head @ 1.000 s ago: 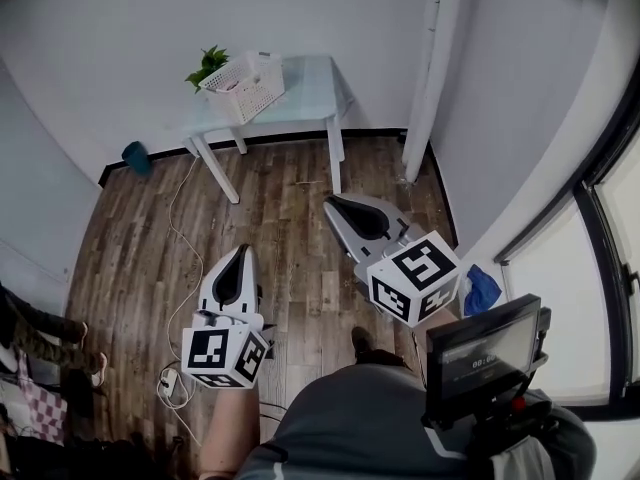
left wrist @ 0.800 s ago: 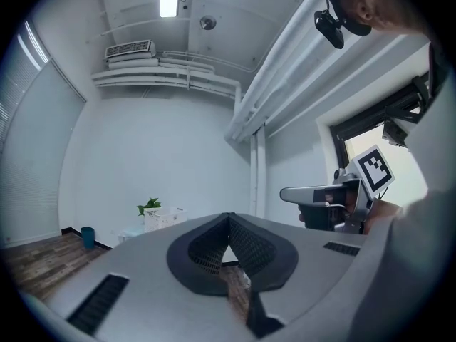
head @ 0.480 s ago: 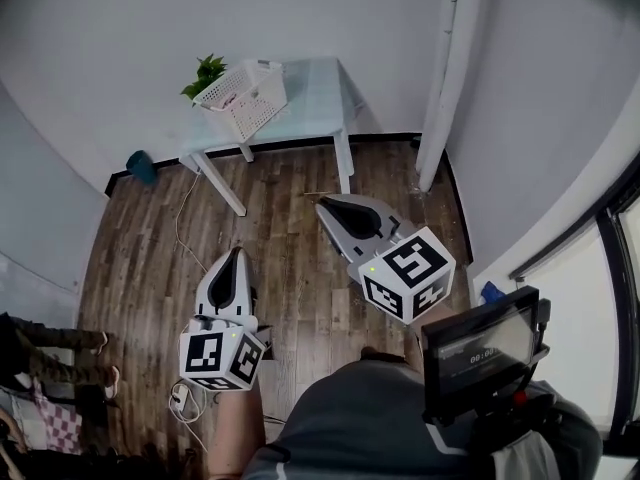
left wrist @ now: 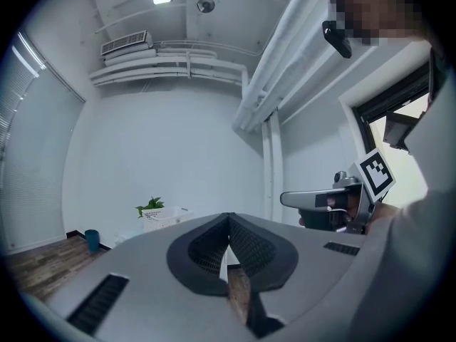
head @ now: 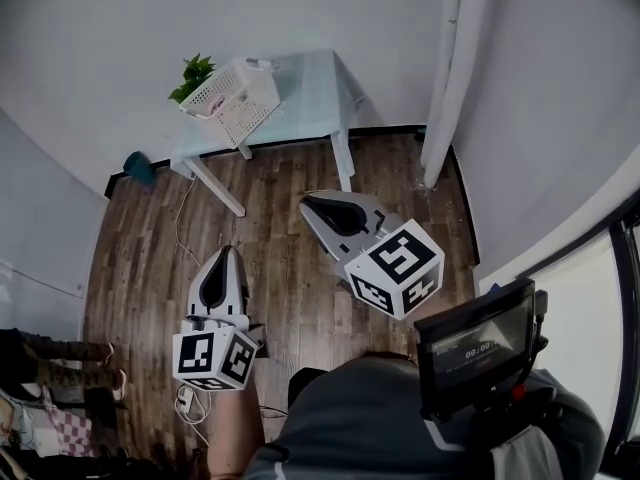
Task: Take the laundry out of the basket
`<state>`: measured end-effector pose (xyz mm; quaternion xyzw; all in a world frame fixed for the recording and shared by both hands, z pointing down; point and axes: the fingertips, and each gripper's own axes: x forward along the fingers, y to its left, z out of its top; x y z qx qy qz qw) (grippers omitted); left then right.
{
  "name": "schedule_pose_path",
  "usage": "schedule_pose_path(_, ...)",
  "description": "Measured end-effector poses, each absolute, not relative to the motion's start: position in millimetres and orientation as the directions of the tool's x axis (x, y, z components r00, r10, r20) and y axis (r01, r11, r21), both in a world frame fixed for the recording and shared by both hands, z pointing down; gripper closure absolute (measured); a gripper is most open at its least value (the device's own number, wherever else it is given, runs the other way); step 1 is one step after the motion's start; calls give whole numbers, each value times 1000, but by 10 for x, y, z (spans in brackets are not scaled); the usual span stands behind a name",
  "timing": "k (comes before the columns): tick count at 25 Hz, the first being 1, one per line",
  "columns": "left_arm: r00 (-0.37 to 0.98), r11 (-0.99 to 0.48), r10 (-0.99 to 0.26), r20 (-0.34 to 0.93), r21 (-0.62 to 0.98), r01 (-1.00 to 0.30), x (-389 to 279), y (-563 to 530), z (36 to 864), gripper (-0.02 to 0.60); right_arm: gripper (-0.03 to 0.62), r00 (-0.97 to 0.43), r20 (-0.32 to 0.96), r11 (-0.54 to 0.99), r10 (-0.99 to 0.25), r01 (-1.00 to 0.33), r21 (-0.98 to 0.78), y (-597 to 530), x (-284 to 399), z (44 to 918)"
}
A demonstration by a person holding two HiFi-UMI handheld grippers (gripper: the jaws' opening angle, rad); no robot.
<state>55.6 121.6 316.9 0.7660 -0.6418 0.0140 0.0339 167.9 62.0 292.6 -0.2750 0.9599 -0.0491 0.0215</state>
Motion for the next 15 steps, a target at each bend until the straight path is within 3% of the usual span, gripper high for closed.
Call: schedule_pose_path(15,219,-215,-974,63,68,-974,-312,307,3297,578,576,-835,20,831,-550,-549,-88,-228,829,3006)
